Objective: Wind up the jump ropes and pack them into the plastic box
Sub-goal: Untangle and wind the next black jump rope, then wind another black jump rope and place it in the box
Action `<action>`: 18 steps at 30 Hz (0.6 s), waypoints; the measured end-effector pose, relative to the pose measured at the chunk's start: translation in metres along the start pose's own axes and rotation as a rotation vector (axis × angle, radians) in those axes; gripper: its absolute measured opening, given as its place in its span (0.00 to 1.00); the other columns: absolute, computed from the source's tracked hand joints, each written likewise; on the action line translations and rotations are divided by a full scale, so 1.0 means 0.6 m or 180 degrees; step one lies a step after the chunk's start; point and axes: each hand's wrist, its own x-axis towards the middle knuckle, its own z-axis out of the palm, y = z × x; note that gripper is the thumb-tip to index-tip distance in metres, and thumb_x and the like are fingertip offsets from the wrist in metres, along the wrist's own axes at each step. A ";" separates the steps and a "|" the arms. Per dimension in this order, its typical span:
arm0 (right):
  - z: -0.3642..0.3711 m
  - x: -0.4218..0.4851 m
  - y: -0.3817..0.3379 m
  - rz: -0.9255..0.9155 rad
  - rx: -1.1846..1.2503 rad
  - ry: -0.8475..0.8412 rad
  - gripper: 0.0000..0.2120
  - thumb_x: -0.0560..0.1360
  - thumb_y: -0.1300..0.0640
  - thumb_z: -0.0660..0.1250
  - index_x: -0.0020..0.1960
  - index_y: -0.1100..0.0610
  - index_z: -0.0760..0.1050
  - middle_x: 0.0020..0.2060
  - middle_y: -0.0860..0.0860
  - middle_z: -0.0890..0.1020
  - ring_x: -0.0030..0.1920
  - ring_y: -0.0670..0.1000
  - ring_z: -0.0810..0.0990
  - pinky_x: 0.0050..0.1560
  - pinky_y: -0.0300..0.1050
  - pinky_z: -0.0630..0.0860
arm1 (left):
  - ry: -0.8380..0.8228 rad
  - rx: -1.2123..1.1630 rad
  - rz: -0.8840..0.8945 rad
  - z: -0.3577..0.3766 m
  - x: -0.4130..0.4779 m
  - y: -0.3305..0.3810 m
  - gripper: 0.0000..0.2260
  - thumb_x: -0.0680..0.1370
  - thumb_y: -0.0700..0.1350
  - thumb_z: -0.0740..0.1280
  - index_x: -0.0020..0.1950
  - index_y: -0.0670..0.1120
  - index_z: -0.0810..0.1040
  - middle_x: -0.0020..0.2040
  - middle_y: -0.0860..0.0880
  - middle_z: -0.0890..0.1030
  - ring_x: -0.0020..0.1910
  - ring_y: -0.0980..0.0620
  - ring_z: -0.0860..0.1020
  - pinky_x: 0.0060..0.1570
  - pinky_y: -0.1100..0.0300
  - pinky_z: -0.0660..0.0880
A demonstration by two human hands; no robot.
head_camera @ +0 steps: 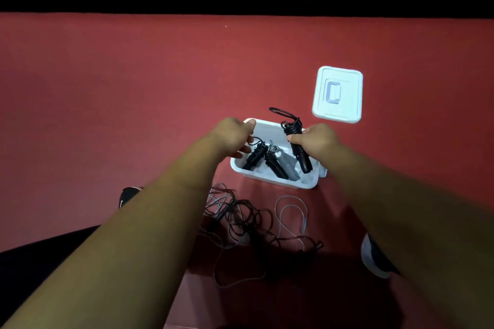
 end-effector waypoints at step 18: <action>0.049 0.085 0.075 0.0555 0.0302 -0.0053 0.13 0.72 0.50 0.67 0.43 0.60 0.79 0.44 0.60 0.87 0.48 0.63 0.87 0.50 0.59 0.85 | -0.0043 -0.0555 -0.0517 0.081 0.103 -0.096 0.19 0.87 0.51 0.60 0.62 0.35 0.78 0.50 0.41 0.83 0.40 0.44 0.80 0.41 0.54 0.81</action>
